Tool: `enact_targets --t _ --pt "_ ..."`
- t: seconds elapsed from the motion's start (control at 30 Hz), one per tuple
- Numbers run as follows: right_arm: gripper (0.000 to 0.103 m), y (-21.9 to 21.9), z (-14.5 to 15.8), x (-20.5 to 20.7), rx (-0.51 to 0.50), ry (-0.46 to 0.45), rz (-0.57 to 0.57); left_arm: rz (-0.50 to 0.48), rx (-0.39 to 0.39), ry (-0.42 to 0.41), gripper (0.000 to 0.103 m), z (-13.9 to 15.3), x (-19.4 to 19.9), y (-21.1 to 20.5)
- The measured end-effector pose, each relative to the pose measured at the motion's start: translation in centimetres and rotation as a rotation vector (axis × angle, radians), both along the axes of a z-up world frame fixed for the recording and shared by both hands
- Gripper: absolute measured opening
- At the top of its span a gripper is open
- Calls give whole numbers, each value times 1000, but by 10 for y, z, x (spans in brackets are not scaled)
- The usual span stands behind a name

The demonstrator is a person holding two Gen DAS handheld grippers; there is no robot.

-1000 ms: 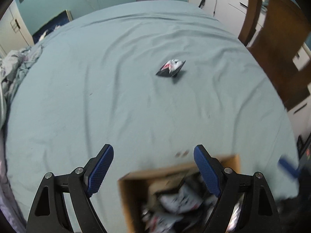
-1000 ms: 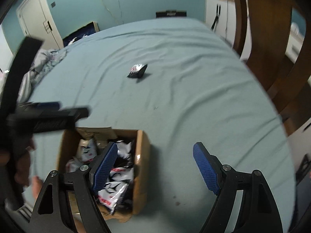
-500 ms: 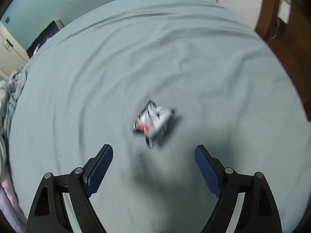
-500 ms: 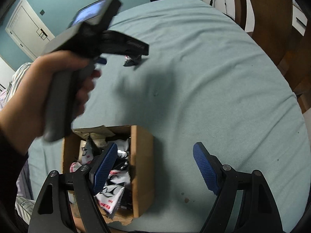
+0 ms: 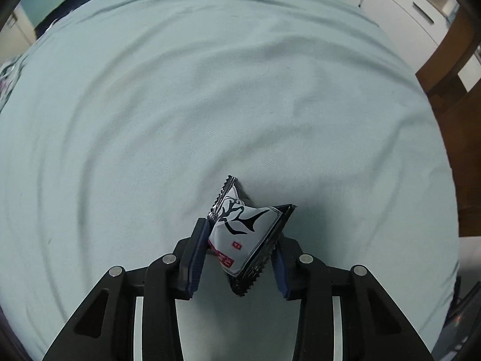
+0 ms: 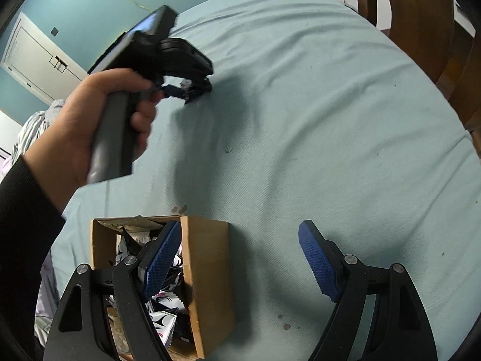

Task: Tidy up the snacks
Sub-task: 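Carry the packet to the box and release it with the left tool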

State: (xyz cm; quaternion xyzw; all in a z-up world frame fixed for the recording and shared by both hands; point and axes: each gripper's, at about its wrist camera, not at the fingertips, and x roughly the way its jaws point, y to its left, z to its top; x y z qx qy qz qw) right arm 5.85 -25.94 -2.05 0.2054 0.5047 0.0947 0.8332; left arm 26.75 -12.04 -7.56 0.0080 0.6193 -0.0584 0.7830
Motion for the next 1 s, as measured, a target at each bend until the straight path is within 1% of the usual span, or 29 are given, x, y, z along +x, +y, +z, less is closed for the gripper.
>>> enact_targets --t 0.1,0.27,0.3,0.37,0.47,0.57,0.63,0.7,0.77,0.8,0.83,0.9,0.93,1.0 --pt "80 -1 2 -4 -10 -13 -5 -15 0 -36 36 22 -31 14" --pt "80 -3 9 -13 -41 -33 -7 -44 42 -97 36 62 -103 40" --pt "80 -4 10 -15 -44 -37 -11 -52 38 -109 36 72 -110 45" --pt "80 -6 11 -20 -44 -44 -17 -68 15 -142 36 94 -141 54" --pt "80 -5 16 -32 -47 -61 -21 -96 -15 -174 36 118 -178 70" --pt "80 -1 24 -45 -59 -94 -4 -130 -28 -193 36 130 -216 83" --pt "80 2 29 -53 -69 -119 11 -156 -40 -199 37 132 -238 85" --pt "80 3 30 -57 -58 -126 19 -183 -47 -215 37 126 -251 82" --pt "80 1 30 -63 -47 -134 20 -227 -69 -233 42 120 -264 79" --pt "80 0 31 -66 -56 -143 19 -249 -87 -243 56 119 -270 79" --pt "80 0 32 -68 -67 -154 19 -270 -112 -261 79 118 -275 80" --pt "80 2 34 -72 -90 -169 20 -255 -111 -314 98 119 -279 85" --pt "80 4 34 -75 -96 -174 23 -236 -102 -346 99 120 -280 89" --pt "80 6 33 -80 -88 -175 31 -221 -62 -365 99 119 -277 94"
